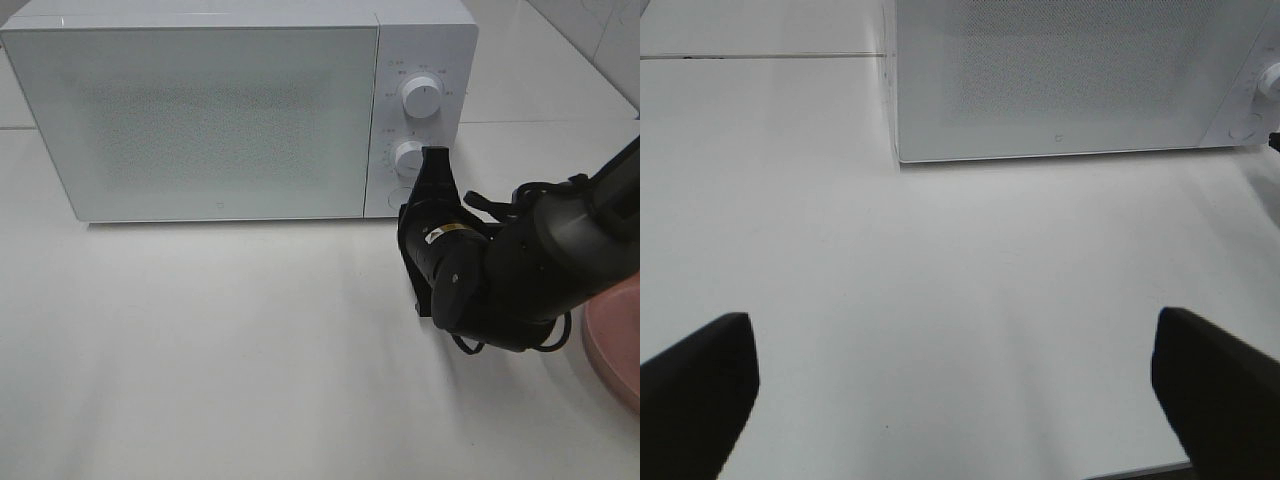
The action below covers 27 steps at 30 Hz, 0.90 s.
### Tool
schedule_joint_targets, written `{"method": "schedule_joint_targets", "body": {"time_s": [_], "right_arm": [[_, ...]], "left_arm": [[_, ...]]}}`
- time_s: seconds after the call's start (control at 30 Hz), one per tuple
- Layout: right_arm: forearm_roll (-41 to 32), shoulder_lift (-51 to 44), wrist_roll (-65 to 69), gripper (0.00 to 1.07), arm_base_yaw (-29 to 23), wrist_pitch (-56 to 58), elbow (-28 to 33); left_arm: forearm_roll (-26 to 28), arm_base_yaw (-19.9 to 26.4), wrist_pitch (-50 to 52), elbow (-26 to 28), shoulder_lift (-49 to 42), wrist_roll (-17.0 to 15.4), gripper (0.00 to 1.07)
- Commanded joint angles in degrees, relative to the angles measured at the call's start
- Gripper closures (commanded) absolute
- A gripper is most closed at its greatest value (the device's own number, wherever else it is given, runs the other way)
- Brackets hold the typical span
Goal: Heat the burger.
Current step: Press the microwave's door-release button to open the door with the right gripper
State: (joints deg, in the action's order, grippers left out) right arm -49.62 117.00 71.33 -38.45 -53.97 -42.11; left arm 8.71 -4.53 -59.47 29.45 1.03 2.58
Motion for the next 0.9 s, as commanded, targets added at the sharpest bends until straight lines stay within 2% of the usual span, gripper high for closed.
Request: {"method": "schedule_joint_targets", "body": {"time_s": [0.03, 0.9], "right_arm": [[0.6, 0.6, -1.4, 1.07, 0.6, 0.3, -0.9], [0.7, 5.9, -2.6, 1.07, 2.6, 0.6, -8.0]], "left_arm": [[0.2, -0.3, 0.3, -0.1, 0.1, -0.2, 0.06], [0.2, -0.3, 0.3, -0.1, 0.1, -0.2, 0.06]]}}
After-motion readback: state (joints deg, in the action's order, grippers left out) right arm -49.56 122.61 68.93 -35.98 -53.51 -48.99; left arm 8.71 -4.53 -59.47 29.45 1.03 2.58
